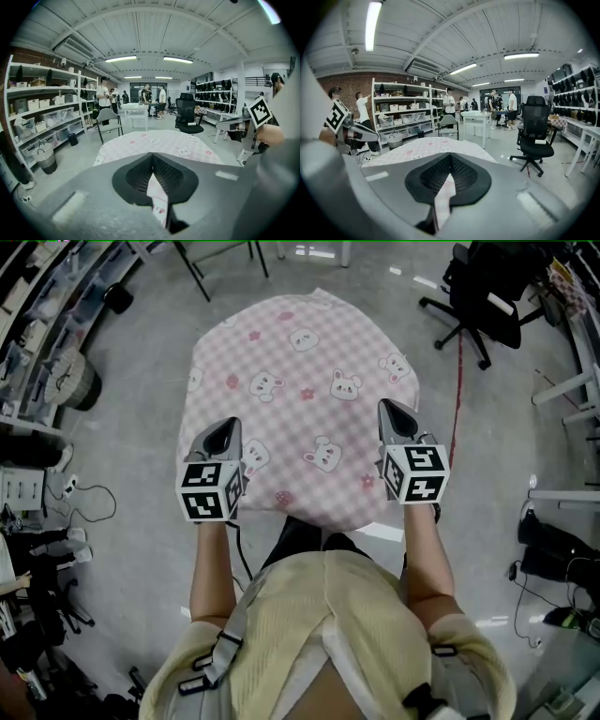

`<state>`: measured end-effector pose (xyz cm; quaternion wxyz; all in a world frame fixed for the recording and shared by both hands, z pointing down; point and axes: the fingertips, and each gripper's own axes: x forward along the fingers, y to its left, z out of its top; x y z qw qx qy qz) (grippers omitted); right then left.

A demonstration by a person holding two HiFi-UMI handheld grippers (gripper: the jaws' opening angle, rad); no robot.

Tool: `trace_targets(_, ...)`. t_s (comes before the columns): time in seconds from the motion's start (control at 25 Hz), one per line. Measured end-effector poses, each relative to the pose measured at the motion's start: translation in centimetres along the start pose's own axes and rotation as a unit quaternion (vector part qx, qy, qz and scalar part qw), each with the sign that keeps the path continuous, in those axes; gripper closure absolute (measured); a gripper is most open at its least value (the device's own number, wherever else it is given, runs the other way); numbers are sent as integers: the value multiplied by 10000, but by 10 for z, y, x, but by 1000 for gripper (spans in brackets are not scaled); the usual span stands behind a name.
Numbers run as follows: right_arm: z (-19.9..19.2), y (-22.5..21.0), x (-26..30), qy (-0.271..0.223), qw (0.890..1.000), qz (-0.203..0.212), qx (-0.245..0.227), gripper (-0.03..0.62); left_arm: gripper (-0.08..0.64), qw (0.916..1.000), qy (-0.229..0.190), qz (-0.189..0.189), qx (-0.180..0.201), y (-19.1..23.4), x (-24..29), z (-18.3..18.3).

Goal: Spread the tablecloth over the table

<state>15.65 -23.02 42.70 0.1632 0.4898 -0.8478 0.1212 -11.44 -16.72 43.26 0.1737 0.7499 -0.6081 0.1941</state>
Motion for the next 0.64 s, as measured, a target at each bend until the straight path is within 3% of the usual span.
trace_targets(0.4,-10,8,-1,181,9997,-19,-172,588,554,10000,22,-64,-62,14,3,-3)
trace_targets(0.64,-14,-9,0,265,9995,-105,-116,588,554,9999,11,-127,-99,12,13,1)
